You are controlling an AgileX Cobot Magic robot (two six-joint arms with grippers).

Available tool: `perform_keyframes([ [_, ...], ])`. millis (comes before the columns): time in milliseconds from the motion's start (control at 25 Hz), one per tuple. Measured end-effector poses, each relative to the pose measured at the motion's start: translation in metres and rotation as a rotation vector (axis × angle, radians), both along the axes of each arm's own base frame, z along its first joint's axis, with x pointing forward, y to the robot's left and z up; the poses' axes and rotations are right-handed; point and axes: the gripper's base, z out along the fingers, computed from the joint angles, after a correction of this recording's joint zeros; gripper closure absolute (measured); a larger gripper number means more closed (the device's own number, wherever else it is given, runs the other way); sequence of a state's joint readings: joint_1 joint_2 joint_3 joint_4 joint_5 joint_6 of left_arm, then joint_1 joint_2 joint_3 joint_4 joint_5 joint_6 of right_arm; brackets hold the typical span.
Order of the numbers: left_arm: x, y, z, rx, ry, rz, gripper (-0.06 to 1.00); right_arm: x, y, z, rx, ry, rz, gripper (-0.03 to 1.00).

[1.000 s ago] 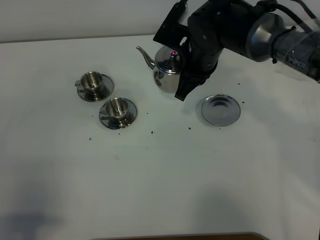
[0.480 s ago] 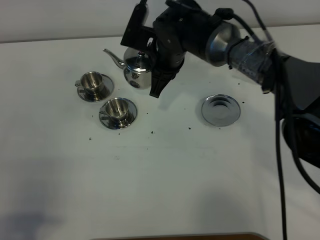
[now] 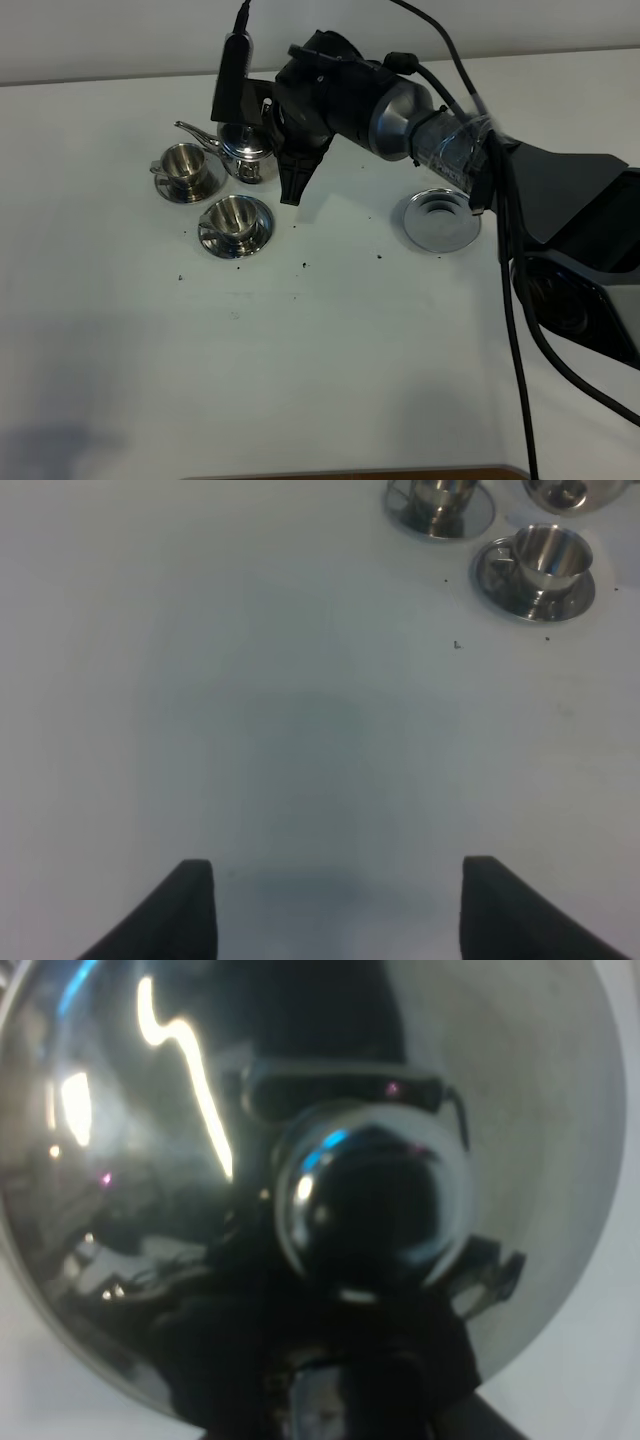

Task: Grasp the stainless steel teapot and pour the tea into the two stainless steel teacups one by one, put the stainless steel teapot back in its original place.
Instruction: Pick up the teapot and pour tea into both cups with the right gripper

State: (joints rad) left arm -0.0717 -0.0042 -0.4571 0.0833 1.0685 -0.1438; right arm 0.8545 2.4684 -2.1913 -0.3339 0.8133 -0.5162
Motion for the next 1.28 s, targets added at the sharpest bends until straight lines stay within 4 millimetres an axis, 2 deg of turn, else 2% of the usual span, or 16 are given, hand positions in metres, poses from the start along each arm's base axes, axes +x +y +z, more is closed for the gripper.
perform_keyframes([
  [200,0.0,0.0,0.0,0.0,0.0,0.0,0.36,0.002,0.002,-0.012,-0.06,-0.046,0.025,0.78],
  [1000,0.0,0.0,0.0,0.001,0.0,-0.001,0.36,0.007,0.008,-0.004,-0.105,-0.216,0.111,0.78],
  [1280,0.0,0.0,0.0,0.001,0.0,-0.001,0.36,0.004,0.016,-0.014,-0.169,-0.292,0.176,0.78],
])
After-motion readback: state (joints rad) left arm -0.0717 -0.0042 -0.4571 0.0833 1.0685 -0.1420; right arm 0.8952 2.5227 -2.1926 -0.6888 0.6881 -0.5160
